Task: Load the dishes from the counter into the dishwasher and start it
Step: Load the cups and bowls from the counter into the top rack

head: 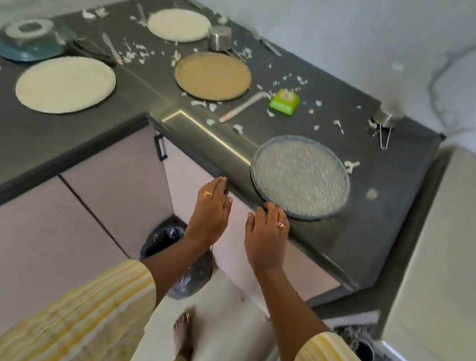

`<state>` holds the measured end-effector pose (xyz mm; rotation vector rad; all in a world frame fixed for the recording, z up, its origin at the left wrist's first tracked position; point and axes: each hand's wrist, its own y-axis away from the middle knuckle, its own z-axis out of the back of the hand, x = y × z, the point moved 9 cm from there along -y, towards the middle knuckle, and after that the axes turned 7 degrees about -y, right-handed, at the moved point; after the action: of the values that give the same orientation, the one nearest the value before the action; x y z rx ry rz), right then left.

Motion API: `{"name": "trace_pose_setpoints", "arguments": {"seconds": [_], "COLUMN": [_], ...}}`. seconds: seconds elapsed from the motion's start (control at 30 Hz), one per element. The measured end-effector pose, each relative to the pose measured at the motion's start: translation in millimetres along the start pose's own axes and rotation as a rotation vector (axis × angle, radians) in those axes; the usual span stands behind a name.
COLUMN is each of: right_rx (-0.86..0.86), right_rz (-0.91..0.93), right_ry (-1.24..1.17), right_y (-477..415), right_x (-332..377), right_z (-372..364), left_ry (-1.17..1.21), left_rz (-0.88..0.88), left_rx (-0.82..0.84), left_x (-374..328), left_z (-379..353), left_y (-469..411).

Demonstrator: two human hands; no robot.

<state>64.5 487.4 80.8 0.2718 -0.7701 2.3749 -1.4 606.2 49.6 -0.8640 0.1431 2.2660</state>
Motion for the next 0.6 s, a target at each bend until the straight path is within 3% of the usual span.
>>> {"name": "trace_pose_setpoints", "arguments": {"seconds": [0.27, 0.47, 0.6], "right_rx": [-0.113, 0.149, 0.287], "right_rz": [0.065, -0.106, -0.175], "right_ry": [0.042, 0.015, 0.04], "right_y": [-141.1, -237.4, -284.3], "right_x": [1.9, -51.7, -78.4], "right_z": [-6.7, -57.8, -84.5], "left_ry": [-0.168, -0.314, -0.378], "left_rz": [0.026, 0.154, 0.133], "left_rx": [-0.061, -0.079, -0.058], "left_x": [6.5, 22.7, 28.1], "left_z": [23.4, 8.0, -1.9], "left_y": [-137.9, -173.1, -175.6]}}
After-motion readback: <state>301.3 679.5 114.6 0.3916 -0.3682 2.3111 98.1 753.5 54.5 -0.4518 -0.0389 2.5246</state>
